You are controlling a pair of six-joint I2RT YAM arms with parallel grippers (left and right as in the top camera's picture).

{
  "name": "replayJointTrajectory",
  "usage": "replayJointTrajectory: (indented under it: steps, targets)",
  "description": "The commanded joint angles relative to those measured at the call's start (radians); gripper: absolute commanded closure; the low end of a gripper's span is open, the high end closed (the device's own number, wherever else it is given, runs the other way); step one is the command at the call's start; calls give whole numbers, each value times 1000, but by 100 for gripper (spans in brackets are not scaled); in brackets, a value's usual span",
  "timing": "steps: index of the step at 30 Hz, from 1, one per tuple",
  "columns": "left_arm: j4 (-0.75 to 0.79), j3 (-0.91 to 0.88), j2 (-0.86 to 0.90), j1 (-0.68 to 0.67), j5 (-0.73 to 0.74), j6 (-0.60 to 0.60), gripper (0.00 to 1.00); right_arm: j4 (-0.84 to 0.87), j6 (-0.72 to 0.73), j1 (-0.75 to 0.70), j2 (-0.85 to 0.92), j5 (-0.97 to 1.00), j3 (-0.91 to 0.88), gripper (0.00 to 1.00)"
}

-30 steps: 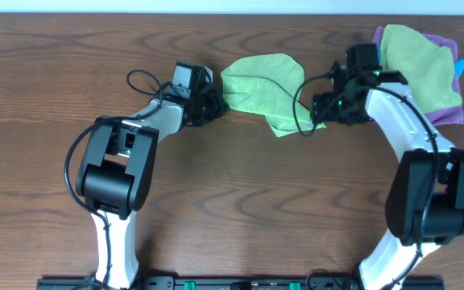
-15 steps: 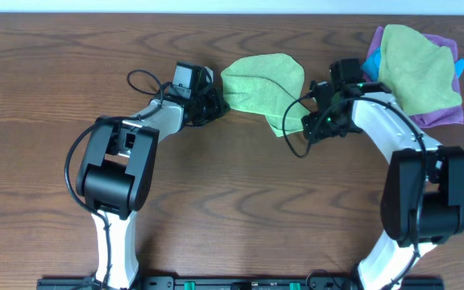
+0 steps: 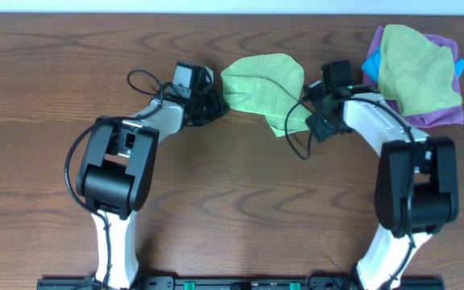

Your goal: Fold the cloth

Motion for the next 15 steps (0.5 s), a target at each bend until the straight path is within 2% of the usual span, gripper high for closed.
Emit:
replayJointTrajectory:
  steps: [1, 5, 7, 10, 15]
  targets:
    - [-7, 11, -27, -2, -25, 18, 94, 18, -8, 3, 18, 10, -8, 48]
    - [-7, 11, -27, -2, -25, 18, 94, 54, -8, 3, 18, 10, -8, 53]
    - [-7, 11, -27, -2, -25, 18, 94, 62, -8, 3, 18, 10, -8, 59]
    - [-7, 11, -27, -2, -26, 18, 94, 72, -8, 3, 18, -2, -8, 58]
    - [-7, 11, -27, -2, -26, 18, 94, 84, -8, 3, 18, -41, -8, 72]
